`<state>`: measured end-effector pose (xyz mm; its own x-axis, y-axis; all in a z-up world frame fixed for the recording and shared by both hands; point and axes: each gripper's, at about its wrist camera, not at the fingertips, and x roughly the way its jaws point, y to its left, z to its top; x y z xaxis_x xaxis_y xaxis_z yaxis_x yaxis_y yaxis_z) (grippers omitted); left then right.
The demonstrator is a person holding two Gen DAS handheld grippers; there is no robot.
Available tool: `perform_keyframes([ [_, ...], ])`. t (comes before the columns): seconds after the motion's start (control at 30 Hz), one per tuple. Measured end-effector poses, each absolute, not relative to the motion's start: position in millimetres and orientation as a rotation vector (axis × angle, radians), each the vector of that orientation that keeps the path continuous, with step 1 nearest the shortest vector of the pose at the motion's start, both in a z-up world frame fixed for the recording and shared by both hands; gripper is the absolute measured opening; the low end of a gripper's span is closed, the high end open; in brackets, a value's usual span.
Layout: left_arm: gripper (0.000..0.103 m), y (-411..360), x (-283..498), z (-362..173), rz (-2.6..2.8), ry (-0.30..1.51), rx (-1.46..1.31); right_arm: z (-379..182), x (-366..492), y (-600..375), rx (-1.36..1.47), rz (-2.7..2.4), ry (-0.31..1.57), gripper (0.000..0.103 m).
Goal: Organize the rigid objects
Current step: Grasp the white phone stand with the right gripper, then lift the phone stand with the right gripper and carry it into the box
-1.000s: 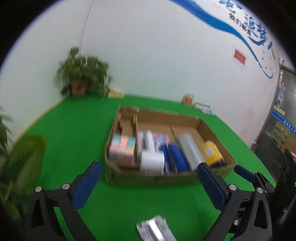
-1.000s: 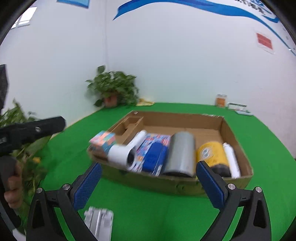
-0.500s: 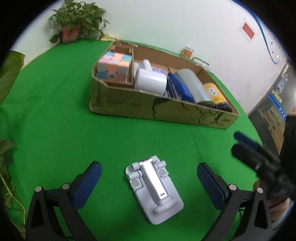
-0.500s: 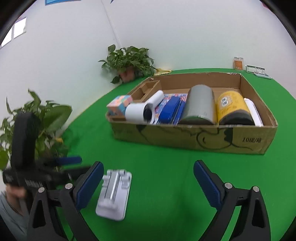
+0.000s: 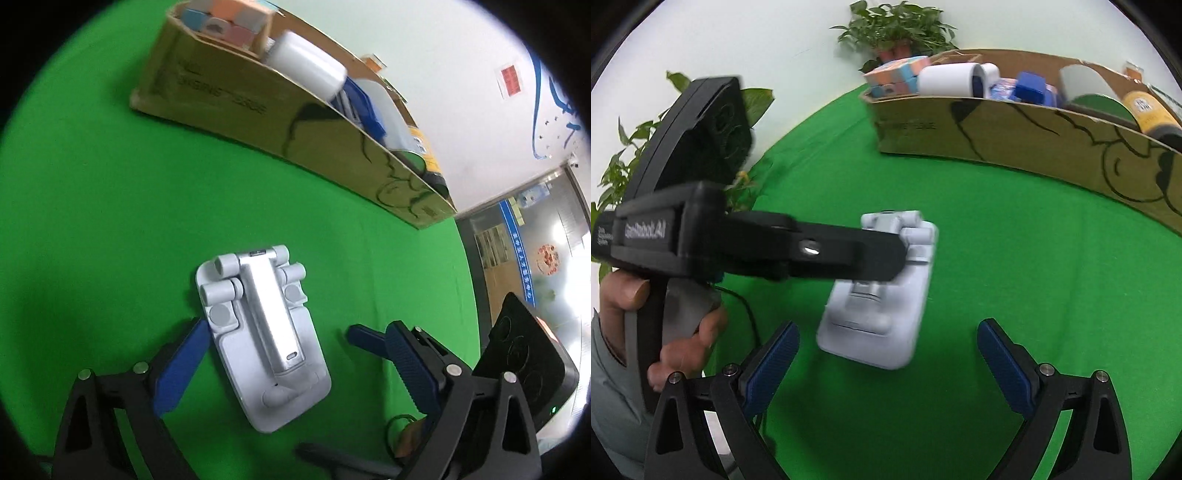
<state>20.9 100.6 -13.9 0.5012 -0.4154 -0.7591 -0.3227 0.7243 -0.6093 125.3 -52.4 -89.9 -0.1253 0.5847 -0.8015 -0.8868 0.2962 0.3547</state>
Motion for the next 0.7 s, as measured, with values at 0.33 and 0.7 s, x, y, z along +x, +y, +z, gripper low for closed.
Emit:
perform_keyframes([
  [0.33,0.089,49,46,-27,-0.353,1.106,-0.964,-91,123,-105,-0.423,1.075,1.042,0.089],
  [0.7,0.077,44,44,-26,-0.299,1.102,-0.968,-95,124,-122,-0.344,0.994,1.074,0.065],
])
